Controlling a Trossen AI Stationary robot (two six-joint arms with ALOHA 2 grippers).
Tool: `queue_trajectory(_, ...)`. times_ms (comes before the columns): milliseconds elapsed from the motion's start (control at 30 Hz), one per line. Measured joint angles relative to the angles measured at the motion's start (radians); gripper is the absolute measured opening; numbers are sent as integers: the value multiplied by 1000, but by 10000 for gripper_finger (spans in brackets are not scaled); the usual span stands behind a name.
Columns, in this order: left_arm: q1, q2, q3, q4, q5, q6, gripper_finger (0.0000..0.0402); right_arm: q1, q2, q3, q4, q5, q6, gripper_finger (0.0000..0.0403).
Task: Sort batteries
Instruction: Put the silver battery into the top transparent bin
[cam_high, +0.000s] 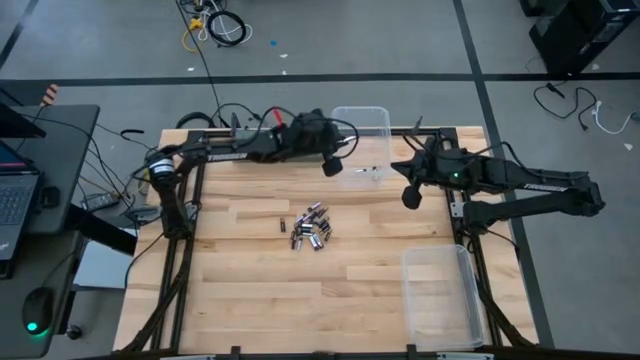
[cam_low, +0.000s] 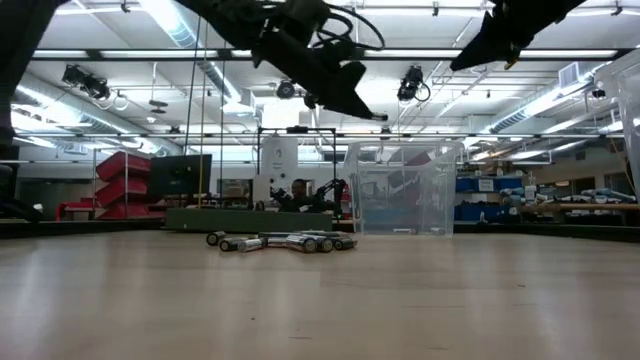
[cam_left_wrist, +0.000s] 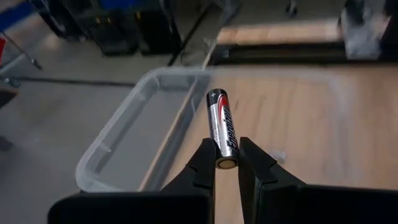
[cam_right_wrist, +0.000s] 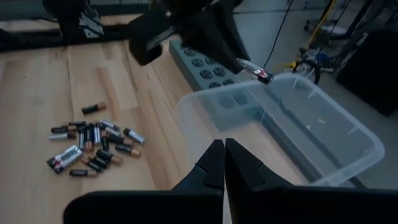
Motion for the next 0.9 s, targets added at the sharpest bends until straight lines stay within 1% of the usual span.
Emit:
queue_trajectory(67,7,25,43,-58,5,18,23,0,0,0,-14,0,14,1)
queue_trajectory(133,13,38,66,-99,30,25,23,0,0,0,-18,0,23,2)
queue_trajectory(267,16,46,72,-152,53,26,23,0,5,0,-19,0,31,1)
queue_trajectory(433,-3,40,72,-153,54,26,30,0,5,0,-18,0,30,1)
queue_trajectory(567,-23,40,72,-139,59,36,27,-6,5,0,-16,0,31,1)
queue_trajectory(767,-25,40,72,-131,54,66,28,-6,5,0,-16,2,17,1)
queue_trajectory(900,-18,40,72,-121,56,67,29,-7,5,0,-16,58,12,2)
